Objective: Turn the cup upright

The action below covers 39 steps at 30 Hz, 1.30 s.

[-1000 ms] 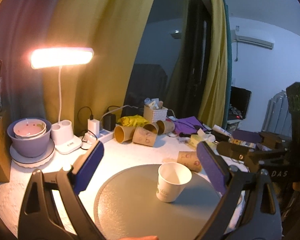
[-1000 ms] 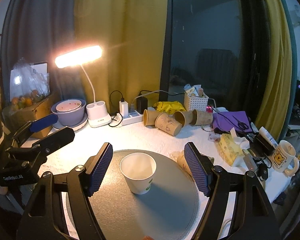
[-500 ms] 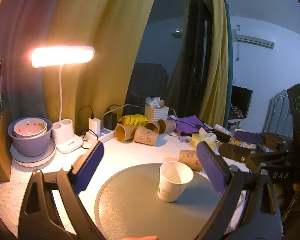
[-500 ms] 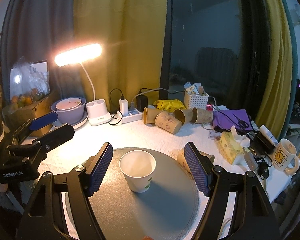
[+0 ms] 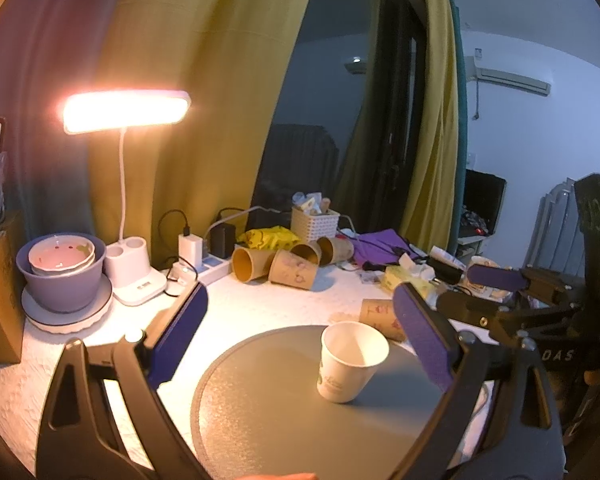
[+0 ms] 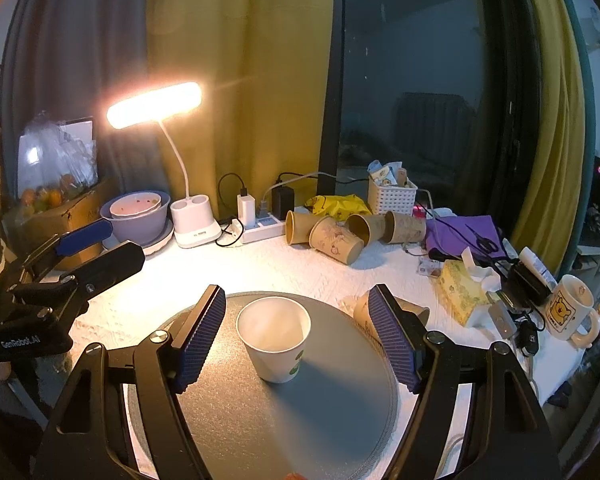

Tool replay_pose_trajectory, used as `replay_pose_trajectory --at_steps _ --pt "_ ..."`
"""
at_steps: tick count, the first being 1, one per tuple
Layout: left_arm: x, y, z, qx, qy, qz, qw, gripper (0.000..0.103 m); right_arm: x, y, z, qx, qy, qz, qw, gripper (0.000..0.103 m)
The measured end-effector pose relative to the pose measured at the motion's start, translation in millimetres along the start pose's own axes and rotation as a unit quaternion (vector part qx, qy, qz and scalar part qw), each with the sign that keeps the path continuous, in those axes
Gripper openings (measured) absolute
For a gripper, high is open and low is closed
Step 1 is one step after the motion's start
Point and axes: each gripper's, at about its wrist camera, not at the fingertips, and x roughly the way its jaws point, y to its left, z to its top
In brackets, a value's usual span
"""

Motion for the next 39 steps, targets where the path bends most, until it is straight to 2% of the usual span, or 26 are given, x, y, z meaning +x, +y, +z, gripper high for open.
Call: replay_pose_trajectory --at_steps 39 --pt "0.3 0.4 1.3 0.000 0.000 0.001 1.0000 0.095 1.1 -3.1 -2.5 -0.001 0.003 0.001 1.000 0.077"
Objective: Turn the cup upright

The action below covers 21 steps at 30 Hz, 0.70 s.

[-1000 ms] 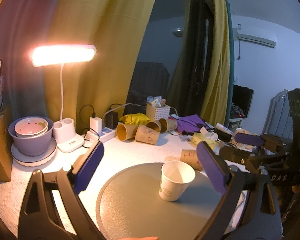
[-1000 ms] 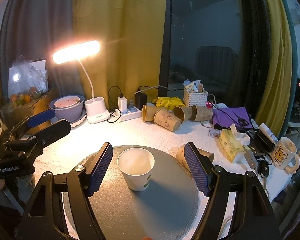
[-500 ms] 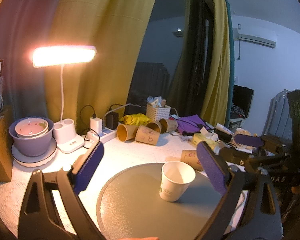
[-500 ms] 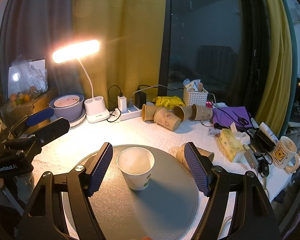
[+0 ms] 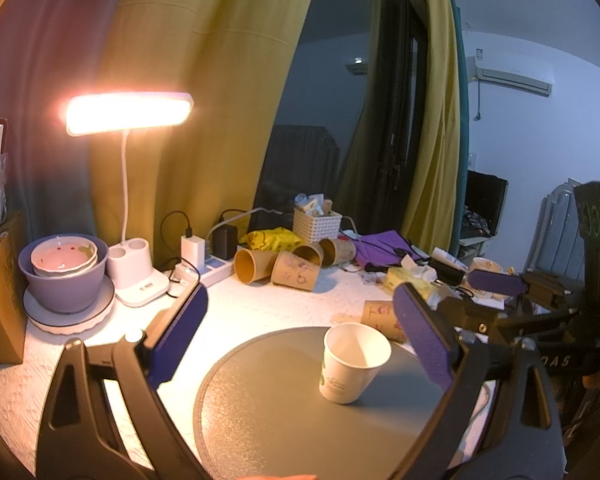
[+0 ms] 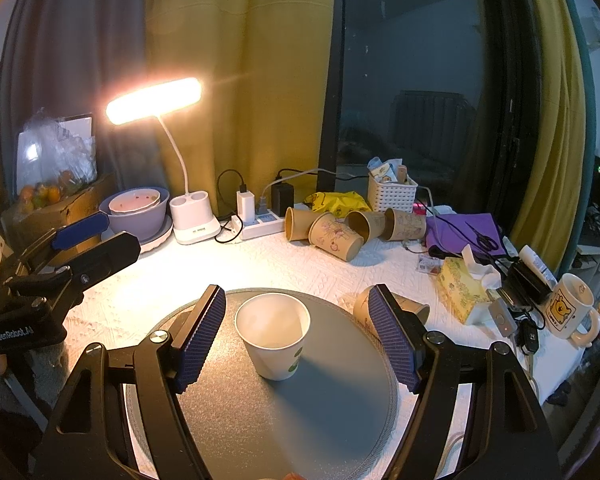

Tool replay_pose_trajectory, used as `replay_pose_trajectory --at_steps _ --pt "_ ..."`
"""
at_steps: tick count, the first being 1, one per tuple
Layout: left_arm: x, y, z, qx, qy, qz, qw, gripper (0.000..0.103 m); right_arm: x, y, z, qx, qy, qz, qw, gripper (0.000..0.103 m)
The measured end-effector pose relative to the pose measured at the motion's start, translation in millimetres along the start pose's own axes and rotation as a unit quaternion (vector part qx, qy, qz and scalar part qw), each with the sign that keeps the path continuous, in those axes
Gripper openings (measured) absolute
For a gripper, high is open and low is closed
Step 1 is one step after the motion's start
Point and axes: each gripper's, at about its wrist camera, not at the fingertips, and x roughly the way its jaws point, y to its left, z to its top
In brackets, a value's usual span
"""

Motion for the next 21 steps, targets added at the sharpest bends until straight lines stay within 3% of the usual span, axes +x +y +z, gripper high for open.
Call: replay_pose_trajectory --at_steps 21 --pt "-0.6 1.8 0.0 -0.008 -0.001 -0.004 1.0000 0.095 0.4 0.1 0.7 0.000 0.000 0.000 1.000 0.077"
